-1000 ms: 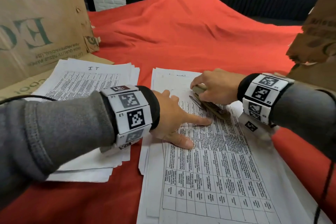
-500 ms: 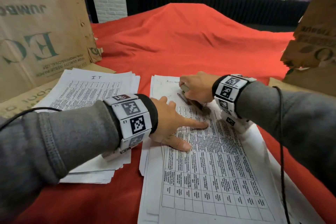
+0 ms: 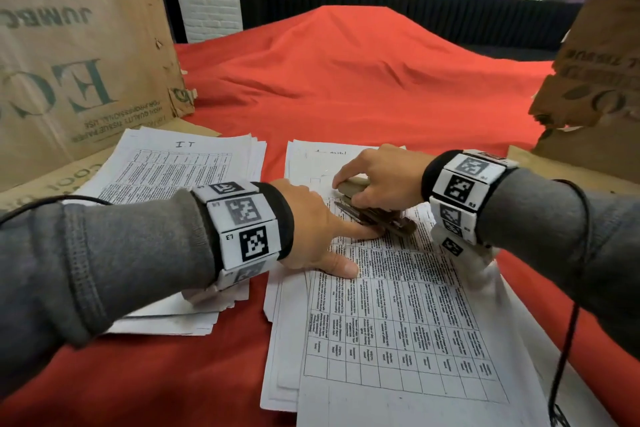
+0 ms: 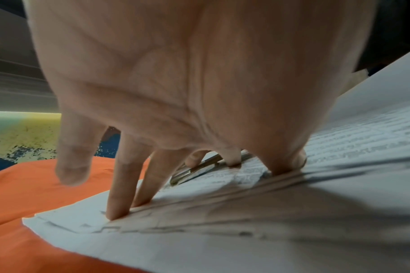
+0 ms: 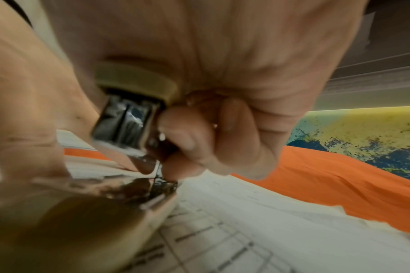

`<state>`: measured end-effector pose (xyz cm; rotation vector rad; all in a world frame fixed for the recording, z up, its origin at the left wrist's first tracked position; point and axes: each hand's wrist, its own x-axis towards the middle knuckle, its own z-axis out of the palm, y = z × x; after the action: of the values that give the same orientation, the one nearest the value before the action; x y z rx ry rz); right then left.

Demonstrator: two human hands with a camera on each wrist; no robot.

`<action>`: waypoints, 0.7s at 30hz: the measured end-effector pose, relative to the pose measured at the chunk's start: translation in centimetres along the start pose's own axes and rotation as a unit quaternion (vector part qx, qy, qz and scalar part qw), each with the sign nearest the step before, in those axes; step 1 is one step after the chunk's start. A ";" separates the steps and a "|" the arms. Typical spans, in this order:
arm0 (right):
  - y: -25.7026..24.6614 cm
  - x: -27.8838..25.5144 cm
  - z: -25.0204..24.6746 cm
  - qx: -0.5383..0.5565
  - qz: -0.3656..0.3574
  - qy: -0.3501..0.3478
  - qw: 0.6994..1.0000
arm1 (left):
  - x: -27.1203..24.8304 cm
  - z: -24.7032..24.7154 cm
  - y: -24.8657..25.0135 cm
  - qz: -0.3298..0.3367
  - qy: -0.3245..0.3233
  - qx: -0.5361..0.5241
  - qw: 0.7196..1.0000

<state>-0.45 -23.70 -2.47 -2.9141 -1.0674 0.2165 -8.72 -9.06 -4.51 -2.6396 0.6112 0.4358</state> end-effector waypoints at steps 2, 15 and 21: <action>-0.2 0.4 0.1 -0.005 0.015 0.009 1.000 | 0.0 0.1 -0.1 0.012 0.000 0.017 1.000; -0.7 2.6 1.1 -0.076 0.026 0.010 0.997 | 0.4 0.4 -0.4 0.046 0.009 0.048 0.998; -1.3 5.1 0.5 -0.050 0.028 0.017 0.998 | -0.1 0.2 -0.3 0.027 0.014 0.025 0.999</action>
<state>2.48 -19.42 -3.45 -3.0268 -1.0221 0.1192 -8.71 -8.67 -4.60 -2.5915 0.6950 0.3937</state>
